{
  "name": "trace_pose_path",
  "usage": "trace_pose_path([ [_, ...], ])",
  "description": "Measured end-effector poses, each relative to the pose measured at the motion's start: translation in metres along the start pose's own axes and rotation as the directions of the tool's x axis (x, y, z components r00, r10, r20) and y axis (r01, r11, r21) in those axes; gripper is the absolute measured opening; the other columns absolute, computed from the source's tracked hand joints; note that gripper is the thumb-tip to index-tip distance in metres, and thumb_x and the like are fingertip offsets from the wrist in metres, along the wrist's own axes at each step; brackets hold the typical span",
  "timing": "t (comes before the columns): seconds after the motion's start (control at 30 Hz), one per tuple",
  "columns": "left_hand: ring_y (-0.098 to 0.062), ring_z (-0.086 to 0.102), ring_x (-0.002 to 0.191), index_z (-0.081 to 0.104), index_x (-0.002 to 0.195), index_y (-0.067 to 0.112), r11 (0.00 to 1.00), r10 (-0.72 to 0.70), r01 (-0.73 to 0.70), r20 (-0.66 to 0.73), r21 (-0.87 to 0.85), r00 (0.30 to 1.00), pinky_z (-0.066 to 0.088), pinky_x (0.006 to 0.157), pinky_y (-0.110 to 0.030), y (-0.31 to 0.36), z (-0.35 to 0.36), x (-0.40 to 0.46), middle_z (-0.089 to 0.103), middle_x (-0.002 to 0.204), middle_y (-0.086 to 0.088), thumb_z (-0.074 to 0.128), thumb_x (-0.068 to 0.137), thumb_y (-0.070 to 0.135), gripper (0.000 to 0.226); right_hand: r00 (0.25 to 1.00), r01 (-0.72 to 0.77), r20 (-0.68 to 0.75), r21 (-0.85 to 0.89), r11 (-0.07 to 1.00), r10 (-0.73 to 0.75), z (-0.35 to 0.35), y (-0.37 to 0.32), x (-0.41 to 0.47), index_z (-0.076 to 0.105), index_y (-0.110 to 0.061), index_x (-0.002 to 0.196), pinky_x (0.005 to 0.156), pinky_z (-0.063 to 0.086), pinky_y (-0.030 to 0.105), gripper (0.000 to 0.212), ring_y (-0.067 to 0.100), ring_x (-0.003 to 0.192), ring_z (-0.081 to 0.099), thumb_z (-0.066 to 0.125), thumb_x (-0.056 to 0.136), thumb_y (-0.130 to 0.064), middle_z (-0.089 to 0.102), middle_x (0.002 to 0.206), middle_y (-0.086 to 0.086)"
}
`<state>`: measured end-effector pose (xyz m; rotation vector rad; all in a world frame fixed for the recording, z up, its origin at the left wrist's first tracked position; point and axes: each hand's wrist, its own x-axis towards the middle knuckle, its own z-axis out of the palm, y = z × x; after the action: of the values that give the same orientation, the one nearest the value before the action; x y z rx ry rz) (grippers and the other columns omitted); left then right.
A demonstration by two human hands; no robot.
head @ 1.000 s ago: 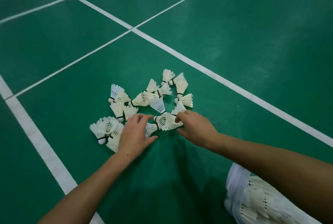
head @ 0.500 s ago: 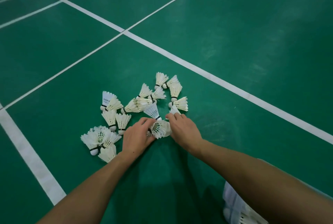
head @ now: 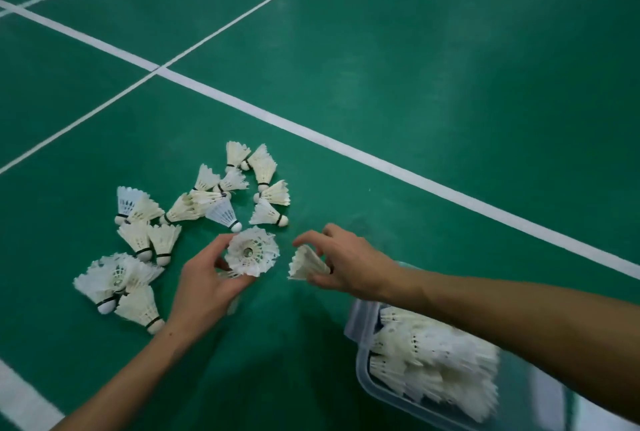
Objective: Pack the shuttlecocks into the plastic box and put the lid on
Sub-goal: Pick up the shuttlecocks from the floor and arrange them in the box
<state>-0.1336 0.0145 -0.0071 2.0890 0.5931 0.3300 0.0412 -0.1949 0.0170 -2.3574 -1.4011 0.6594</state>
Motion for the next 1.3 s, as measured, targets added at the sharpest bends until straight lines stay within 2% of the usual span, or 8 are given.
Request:
trace_pose_path([
  [0.17, -0.009, 0.074, 0.089, 0.072, 0.109, 0.036, 0.979, 0.104, -0.070, 0.168, -0.193, 0.980, 0.058, 0.080, -0.022, 0.085, 0.034, -0.045, 0.079, 0.102, 0.011, 0.093, 0.071, 0.009, 0.051, 0.971, -0.112, -0.185, 0.209, 0.972, 0.151, -0.039, 0.015, -0.115, 0.063, -0.032, 0.113, 0.081, 0.060, 0.041, 0.026, 0.012, 0.082, 0.070, 0.075, 0.093, -0.023, 0.053, 0.108, 0.000],
  [0.33, -0.012, 0.075, 0.095, 0.073, 0.112, 0.033, 0.947, 0.278, -0.201, 0.324, -0.252, 0.904, 0.058, 0.085, -0.028, 0.146, 0.072, -0.062, 0.078, 0.109, 0.006, 0.095, 0.070, 0.021, 0.049, 0.860, -0.155, -0.409, 0.362, 0.919, 0.306, -0.056, 0.026, -0.199, 0.069, -0.024, 0.096, 0.079, 0.061, 0.028, 0.009, 0.007, 0.084, 0.071, 0.077, 0.094, -0.022, 0.067, 0.096, -0.009],
  [0.47, -0.014, 0.075, 0.094, 0.071, 0.113, 0.026, 0.948, 0.293, -0.230, 0.325, -0.221, 0.899, 0.059, 0.085, -0.035, 0.164, 0.081, -0.068, 0.078, 0.108, 0.005, 0.093, 0.071, 0.001, 0.054, 0.783, -0.199, -0.422, 0.528, 0.826, 0.458, -0.025, 0.029, -0.247, 0.079, -0.026, 0.096, 0.078, 0.061, 0.023, 0.004, 0.004, 0.092, 0.072, 0.080, 0.092, -0.027, 0.073, 0.099, -0.011],
  [0.63, -0.016, 0.075, 0.093, 0.072, 0.113, 0.023, 0.945, 0.320, -0.275, 0.324, -0.177, 0.890, 0.059, 0.082, -0.035, 0.154, 0.081, -0.073, 0.078, 0.108, 0.001, 0.092, 0.071, 0.001, 0.052, 0.713, -0.303, -0.339, 0.641, 0.705, 0.614, 0.021, 0.033, -0.256, 0.085, -0.029, 0.093, 0.074, 0.056, 0.019, 0.008, 0.003, 0.087, 0.068, 0.084, 0.087, -0.033, 0.067, 0.098, -0.012],
  [0.83, -0.010, 0.074, 0.094, 0.071, 0.116, 0.029, 0.944, 0.329, -0.299, 0.321, -0.141, 0.888, 0.055, 0.082, -0.017, 0.139, 0.085, -0.071, 0.077, 0.110, 0.008, 0.095, 0.069, 0.004, 0.058, 0.813, -0.409, -0.120, 0.578, 0.706, 0.570, 0.038, 0.022, -0.235, 0.084, -0.023, 0.096, 0.075, 0.055, 0.010, 0.012, -0.007, 0.080, 0.070, 0.079, 0.092, -0.033, 0.079, 0.086, -0.016],
  [0.97, -0.012, 0.073, 0.098, 0.071, 0.117, 0.028, 0.944, 0.329, -0.298, 0.322, -0.144, 0.888, 0.056, 0.085, -0.023, 0.134, 0.090, -0.069, 0.076, 0.112, 0.009, 0.087, 0.070, 0.019, 0.050, 0.823, -0.494, 0.036, 0.540, 0.681, 0.568, 0.047, 0.030, -0.219, 0.077, -0.026, 0.071, 0.061, 0.051, 0.016, 0.017, -0.002, 0.062, 0.066, 0.080, 0.087, -0.026, 0.073, 0.068, -0.012],
  [1.17, -0.009, 0.071, 0.101, 0.067, 0.120, 0.040, 0.907, 0.362, -0.413, 0.348, 0.084, 0.865, 0.059, 0.081, -0.039, 0.129, 0.088, -0.070, 0.070, 0.119, 0.021, 0.079, 0.078, 0.044, 0.045, 0.812, -0.573, 0.178, 0.420, 0.703, 0.555, 0.060, 0.033, -0.198, 0.066, -0.030, 0.064, 0.080, 0.061, 0.035, 0.023, 0.008, 0.080, 0.069, 0.077, 0.084, -0.027, 0.072, 0.079, -0.012],
  [1.3, 0.000, 0.069, 0.093, 0.062, 0.126, 0.053, 0.805, 0.386, -0.506, 0.374, 0.310, 0.843, 0.059, 0.068, -0.032, 0.133, 0.086, -0.067, 0.062, 0.124, 0.031, 0.068, 0.079, 0.060, 0.048, 0.812, -0.581, 0.265, 0.456, 0.674, 0.521, 0.059, 0.040, -0.198, 0.067, -0.034, 0.063, 0.083, 0.060, 0.034, 0.029, 0.004, 0.079, 0.067, 0.079, 0.086, -0.021, 0.067, 0.071, -0.020],
])
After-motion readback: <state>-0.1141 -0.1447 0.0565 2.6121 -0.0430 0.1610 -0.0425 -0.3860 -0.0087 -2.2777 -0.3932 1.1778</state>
